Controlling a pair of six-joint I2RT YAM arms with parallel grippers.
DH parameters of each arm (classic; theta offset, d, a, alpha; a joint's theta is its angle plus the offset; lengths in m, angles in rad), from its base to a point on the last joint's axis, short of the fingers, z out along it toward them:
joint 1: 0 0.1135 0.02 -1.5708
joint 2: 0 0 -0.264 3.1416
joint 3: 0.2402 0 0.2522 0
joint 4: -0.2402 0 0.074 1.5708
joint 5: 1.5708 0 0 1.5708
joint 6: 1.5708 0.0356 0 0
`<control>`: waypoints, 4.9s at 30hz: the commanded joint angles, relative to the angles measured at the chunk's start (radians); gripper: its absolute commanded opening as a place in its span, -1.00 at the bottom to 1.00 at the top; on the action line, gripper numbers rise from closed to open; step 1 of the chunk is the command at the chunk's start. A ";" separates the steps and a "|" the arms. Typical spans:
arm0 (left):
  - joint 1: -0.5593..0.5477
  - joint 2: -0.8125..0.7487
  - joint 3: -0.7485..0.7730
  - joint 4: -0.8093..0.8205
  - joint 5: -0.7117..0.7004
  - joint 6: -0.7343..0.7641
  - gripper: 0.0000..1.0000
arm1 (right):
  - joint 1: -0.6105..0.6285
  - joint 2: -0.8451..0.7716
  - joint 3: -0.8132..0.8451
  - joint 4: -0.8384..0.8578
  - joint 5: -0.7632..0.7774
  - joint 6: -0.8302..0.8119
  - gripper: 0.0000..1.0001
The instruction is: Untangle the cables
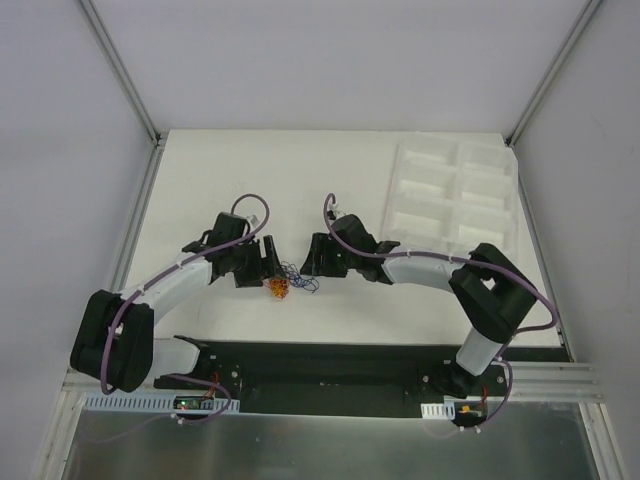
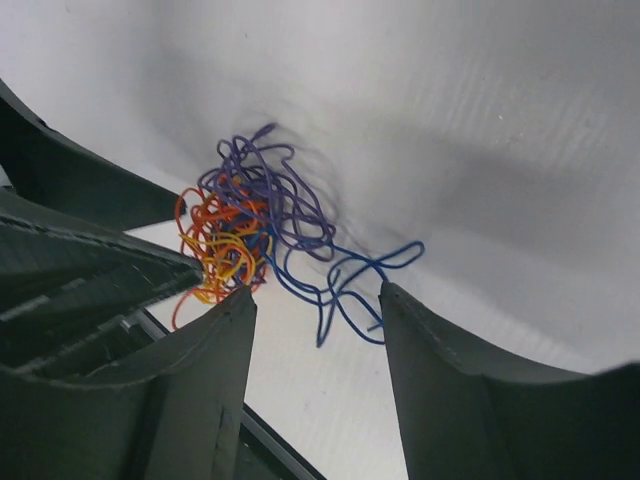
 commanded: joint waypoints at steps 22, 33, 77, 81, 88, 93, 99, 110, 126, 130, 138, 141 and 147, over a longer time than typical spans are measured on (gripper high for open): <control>0.122 0.074 -0.033 -0.029 -0.056 -0.018 -0.91 | -0.013 -0.672 -0.087 -0.267 0.404 -0.173 -0.99; 0.352 -0.051 0.005 -0.141 -0.095 0.045 -0.95 | -0.121 -1.022 0.094 -0.613 0.737 -0.338 -0.99; 0.349 0.009 0.013 -0.115 0.066 0.054 -0.32 | 0.217 0.217 0.413 -0.214 0.110 -0.427 -0.04; 0.349 0.005 0.013 -0.115 0.063 0.056 0.09 | 0.217 0.237 0.416 -0.213 0.094 -0.416 -0.05; 0.337 0.043 0.000 -0.103 0.043 0.040 0.50 | 0.218 0.219 0.406 -0.174 0.061 -0.391 -0.37; 0.337 0.113 0.013 -0.104 0.028 0.019 0.49 | 0.217 0.194 0.363 -0.127 0.039 -0.367 -0.55; 0.337 0.144 0.010 -0.107 0.014 0.006 0.37 | 0.218 0.144 0.320 -0.039 -0.060 -0.319 -0.99; 0.337 0.015 0.011 -0.109 -0.001 0.007 0.80 | 0.185 0.002 0.185 0.154 -0.166 -0.191 -0.99; 0.280 0.059 -0.048 -0.017 0.134 -0.040 0.64 | 0.146 -0.033 0.201 0.168 -0.168 -0.183 -0.99; 0.219 -0.001 -0.085 -0.018 0.093 -0.069 0.56 | 0.140 -0.073 0.198 0.148 -0.156 -0.190 -0.99; 0.193 0.054 -0.076 -0.012 -0.090 -0.053 -0.02 | 0.106 -0.309 0.217 0.048 -0.013 -0.221 -1.00; 0.223 0.057 -0.047 -0.018 -0.091 -0.061 -0.03 | 0.088 -0.422 0.243 0.025 0.022 -0.221 -1.00; 0.228 0.055 0.013 -0.031 -0.112 -0.038 -0.02 | 0.088 -0.683 0.263 -0.045 0.207 -0.302 -1.00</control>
